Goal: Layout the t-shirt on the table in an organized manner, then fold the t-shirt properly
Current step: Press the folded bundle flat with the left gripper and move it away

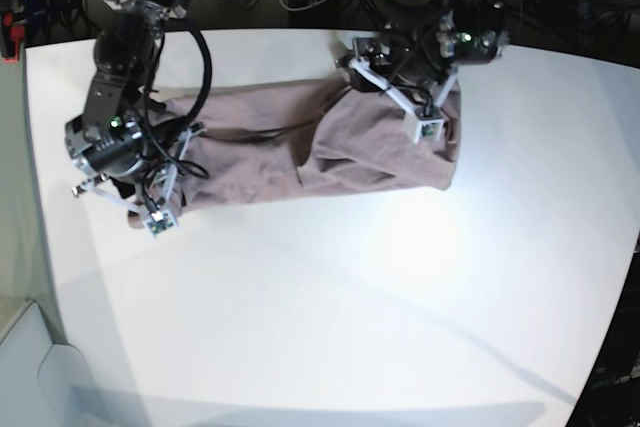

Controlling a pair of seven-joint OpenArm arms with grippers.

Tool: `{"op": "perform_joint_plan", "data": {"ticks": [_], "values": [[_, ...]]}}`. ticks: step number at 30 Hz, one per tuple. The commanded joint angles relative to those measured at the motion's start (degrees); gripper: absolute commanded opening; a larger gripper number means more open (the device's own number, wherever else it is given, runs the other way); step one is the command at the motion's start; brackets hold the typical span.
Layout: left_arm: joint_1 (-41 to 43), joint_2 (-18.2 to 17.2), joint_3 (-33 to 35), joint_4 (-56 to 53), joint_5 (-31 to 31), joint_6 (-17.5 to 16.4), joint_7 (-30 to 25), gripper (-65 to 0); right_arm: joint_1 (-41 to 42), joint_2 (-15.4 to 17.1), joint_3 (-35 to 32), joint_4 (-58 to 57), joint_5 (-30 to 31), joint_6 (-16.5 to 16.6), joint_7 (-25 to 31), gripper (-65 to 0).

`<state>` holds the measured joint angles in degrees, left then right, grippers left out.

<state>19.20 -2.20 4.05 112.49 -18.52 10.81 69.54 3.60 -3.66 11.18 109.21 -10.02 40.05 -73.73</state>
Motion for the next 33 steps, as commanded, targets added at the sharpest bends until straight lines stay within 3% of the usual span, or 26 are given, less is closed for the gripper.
{"op": "perform_joint_plan", "data": {"ticks": [1,5,16,17,21,23,27,33], "values": [[-0.2,0.2,0.1,0.3,-0.9,0.8,-0.2,-35.9,1.0,0.1,-0.1,0.9,0.5,-0.1,0.9,-65.0],[-0.4,0.2,0.1,-4.5,-1.3,0.8,-0.2,-31.9,1.0,0.1,-0.1,0.9,0.5,-0.1,0.9,-65.0],[-1.5,1.4,0.2,-7.0,-1.4,0.4,-0.2,-32.1,1.0,0.1,-0.1,0.9,0.5,-0.1,0.9,-65.0],[-1.6,1.5,0.2,-7.7,-1.4,0.4,-0.2,-33.7,1.0,0.1,-0.1,0.9,0.5,-0.1,0.9,-65.0],[-2.5,2.2,0.2,-9.9,-2.3,0.3,-0.2,-52.7,1.0,0.1,-0.1,0.9,0.5,-0.1,0.9,-65.0],[-2.5,2.3,0.2,-9.7,-4.8,0.3,-0.2,-58.4,1.0,0.1,-0.1,0.9,0.5,-0.1,0.9,-65.0],[-2.6,2.2,0.2,-9.5,-11.6,0.3,-0.2,-64.4,1.0,0.1,-0.1,0.9,0.5,-0.1,0.9,-65.0],[-4.0,2.7,-0.1,-6.5,-12.7,0.3,-0.2,-65.0,1.0,0.5,-0.1,0.9,0.5,-0.1,0.9,-65.0]]}}
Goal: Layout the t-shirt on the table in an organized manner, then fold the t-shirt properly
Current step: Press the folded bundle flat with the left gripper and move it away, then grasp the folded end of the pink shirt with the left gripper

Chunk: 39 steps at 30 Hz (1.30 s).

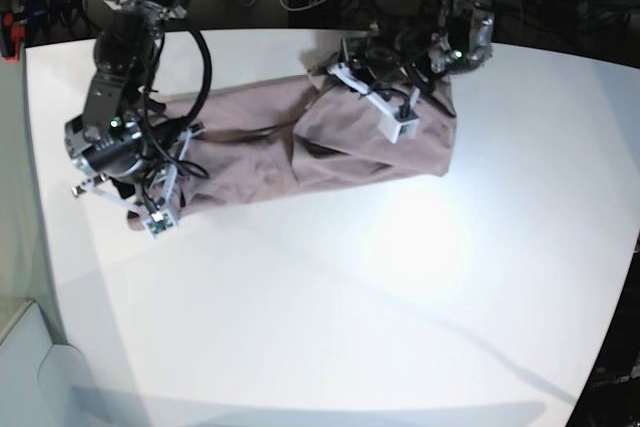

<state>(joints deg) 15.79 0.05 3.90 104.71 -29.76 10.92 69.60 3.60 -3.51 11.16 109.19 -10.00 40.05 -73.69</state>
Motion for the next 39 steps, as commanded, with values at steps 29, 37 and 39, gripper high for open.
{"op": "perform_joint_plan", "data": {"ticks": [29,37,39], "values": [[-12.3,1.6,14.4,-6.3,1.1,0.2,-3.7,-26.8,1.1,0.7,-0.1,0.9,0.5,-0.1,0.9,-65.0],[-10.9,-1.5,11.6,5.1,-6.9,0.1,-4.2,-23.0,1.1,0.7,-0.1,0.9,0.5,-0.1,0.9,-65.0],[-9.9,-1.8,9.5,5.9,-8.7,0.1,-4.2,-23.0,1.1,0.7,-0.1,0.9,0.5,-0.1,0.9,-65.0]]}}
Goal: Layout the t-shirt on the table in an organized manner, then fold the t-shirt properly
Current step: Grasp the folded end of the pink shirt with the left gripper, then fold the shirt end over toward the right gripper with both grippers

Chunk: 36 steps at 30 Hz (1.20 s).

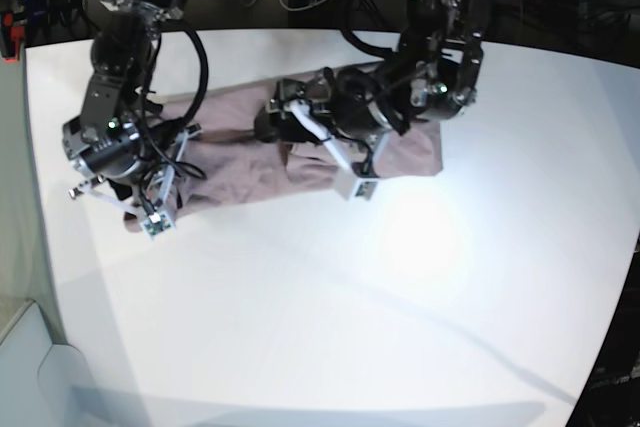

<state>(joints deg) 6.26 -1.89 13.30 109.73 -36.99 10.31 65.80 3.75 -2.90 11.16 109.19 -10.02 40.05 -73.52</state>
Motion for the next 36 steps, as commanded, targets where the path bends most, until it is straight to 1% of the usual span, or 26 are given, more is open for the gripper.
{"op": "perform_joint_plan", "data": {"ticks": [1,3,7,10,13,17,23,32,36], "values": [[0.0,0.1,-1.2,1.0,-2.3,0.7,-0.3,-23.0,1.0,0.1,-0.1,0.9,0.5,-0.1,0.7,-65.0],[1.1,-0.5,-4.7,1.0,-2.7,0.7,-0.3,-23.0,1.0,0.1,-0.1,0.9,0.5,-0.1,0.7,-65.0],[2.1,-3.4,-11.8,-0.5,-1.9,0.7,-0.3,-23.0,1.7,0.1,-0.1,1.0,0.5,-0.1,0.3,-65.0],[2.7,-6.1,-15.0,-4.2,-1.7,0.7,-0.3,-23.0,1.7,0.1,-0.2,1.1,0.5,-0.1,0.2,-65.0],[2.4,-6.6,-16.4,-8.2,-1.5,0.7,-0.4,-23.0,1.7,0.1,-1.3,1.1,0.6,-0.1,0.2,-65.0],[0.1,-6.1,-15.9,-13.7,-1.5,0.7,-0.5,-23.0,1.1,-0.2,-4.6,4.4,0.6,-0.1,0.4,-65.0],[-0.5,-4.8,-15.9,-14.1,-1.6,0.7,-0.4,-23.0,0.3,-0.4,-11.2,6.8,0.6,-0.1,0.2,-65.0],[-0.5,-4.8,-15.9,-14.5,-1.5,0.7,-0.4,-23.0,-1.7,-5.8,-23.1,7.3,0.6,-0.1,0.2,-65.0],[-0.5,-4.7,-16.0,-14.5,-1.5,0.7,-0.4,-23.0,-3.0,-6.1,-30.4,7.3,0.6,-0.1,0.2,-65.0]]}}
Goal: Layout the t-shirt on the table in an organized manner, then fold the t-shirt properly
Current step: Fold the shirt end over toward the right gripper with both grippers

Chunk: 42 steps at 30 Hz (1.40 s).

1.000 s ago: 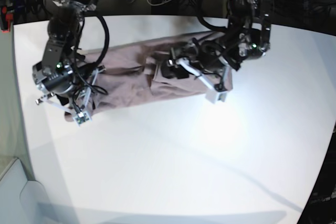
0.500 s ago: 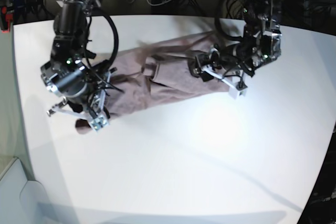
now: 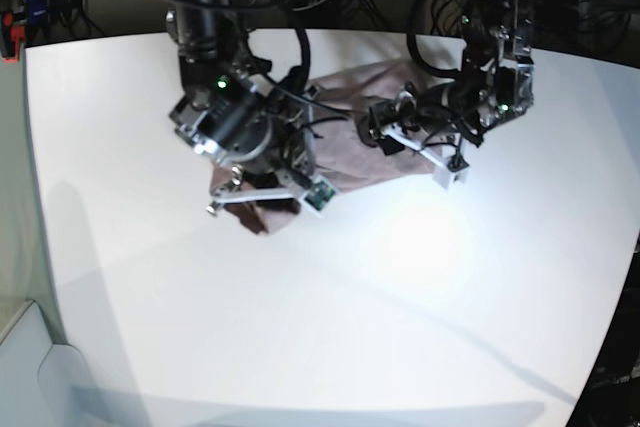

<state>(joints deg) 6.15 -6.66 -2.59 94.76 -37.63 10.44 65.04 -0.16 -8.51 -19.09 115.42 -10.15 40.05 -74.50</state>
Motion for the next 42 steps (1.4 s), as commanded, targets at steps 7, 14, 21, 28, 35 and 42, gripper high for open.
{"op": "perform_joint_plan", "data": {"ticks": [7,14,21,28,35,42], "values": [[-0.3,0.2,-0.4,0.4,-0.8,0.6,0.3,-23.0,-1.6,-0.5,-14.6,1.1,0.7,-0.1,1.2,-65.0],[0.0,0.3,-0.5,1.0,-1.1,0.6,0.3,-23.0,-1.3,-0.5,-17.3,0.4,0.7,-0.1,4.3,-65.0],[1.0,0.3,-0.5,8.4,-1.5,0.6,0.4,-23.0,-1.3,-0.5,-17.3,-1.5,0.7,-0.1,6.6,-65.0],[1.8,0.3,-0.5,11.9,-0.8,0.7,0.3,-31.7,-0.9,-0.5,-14.2,-1.2,0.6,-0.1,6.7,-65.0],[4.3,-0.1,-1.8,12.9,-1.0,0.8,0.4,-45.5,-0.1,-0.5,-11.5,-1.1,0.7,-0.1,6.6,-65.0],[8.5,-0.2,-8.9,17.4,-1.4,0.8,0.8,-45.5,-0.1,-0.5,-11.5,-1.1,0.7,-0.1,6.6,-65.0]]}}
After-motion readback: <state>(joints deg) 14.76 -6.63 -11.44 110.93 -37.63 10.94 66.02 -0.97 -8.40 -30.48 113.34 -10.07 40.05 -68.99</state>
